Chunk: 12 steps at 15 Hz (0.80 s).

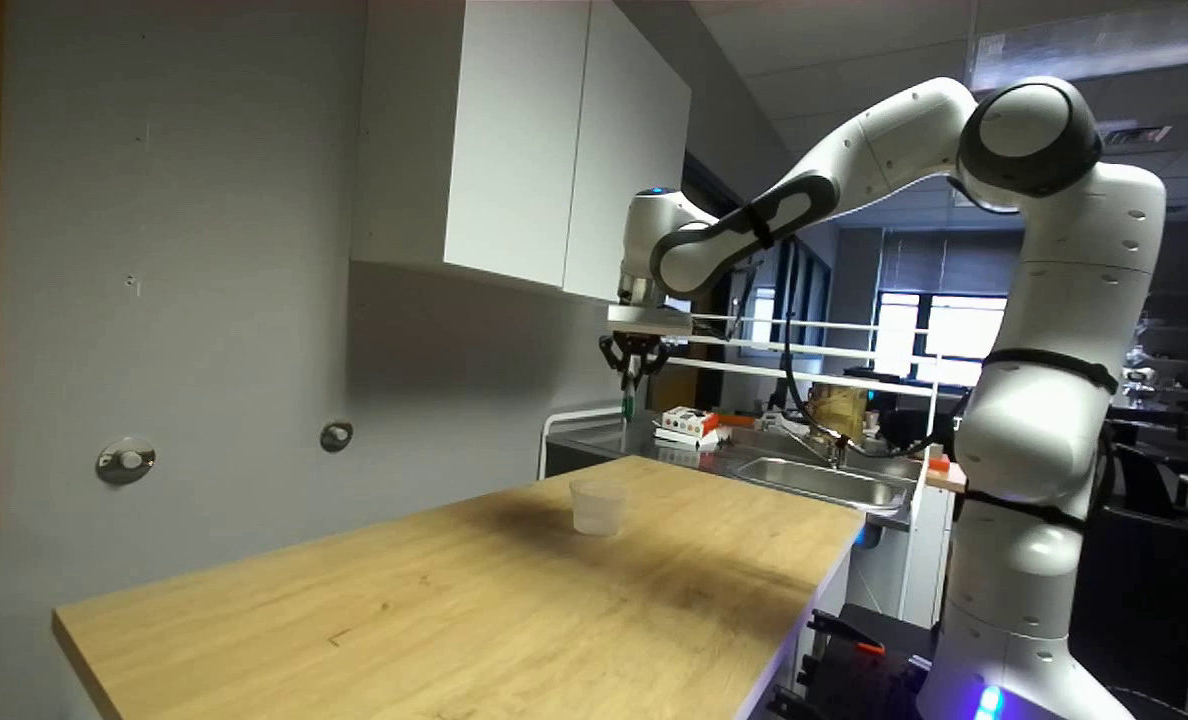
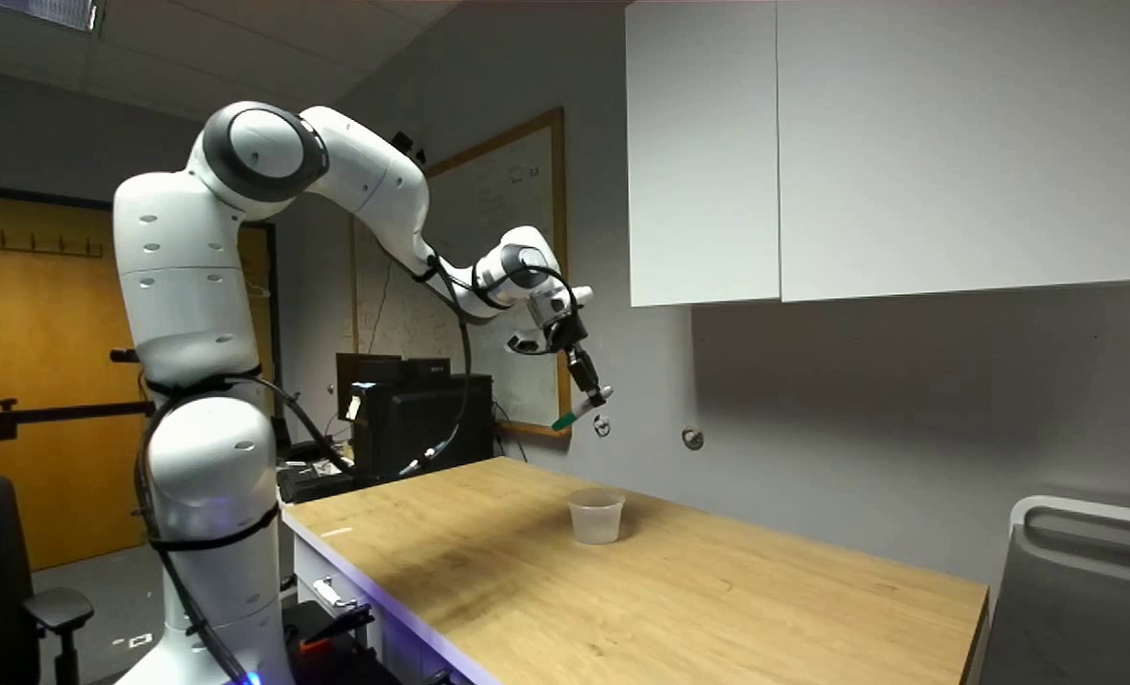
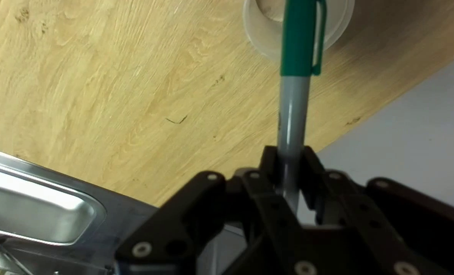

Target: Put the marker in the cup

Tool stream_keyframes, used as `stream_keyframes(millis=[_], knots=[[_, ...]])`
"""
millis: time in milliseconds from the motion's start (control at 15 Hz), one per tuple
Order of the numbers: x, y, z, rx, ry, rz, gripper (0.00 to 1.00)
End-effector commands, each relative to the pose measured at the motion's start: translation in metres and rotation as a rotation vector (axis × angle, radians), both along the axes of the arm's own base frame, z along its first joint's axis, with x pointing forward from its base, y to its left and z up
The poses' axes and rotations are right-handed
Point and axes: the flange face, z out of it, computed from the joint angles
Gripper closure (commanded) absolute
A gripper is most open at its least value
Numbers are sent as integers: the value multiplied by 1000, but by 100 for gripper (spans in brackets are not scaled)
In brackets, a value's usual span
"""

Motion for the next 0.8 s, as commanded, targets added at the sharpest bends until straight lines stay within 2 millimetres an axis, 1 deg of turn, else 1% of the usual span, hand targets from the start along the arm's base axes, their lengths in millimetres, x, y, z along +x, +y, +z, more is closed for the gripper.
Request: stream_keyframes(millis=[0,133,267,533,733], knots=[[38,-14,-13,-34,30,-97,93],[53,-18,-23,-52,45,-128,93],[66,-16,-34,-83,59,-146,93],[84,-6,-60,-137,99,-160,93],[95,-1,-84,-135,140,-154,93]])
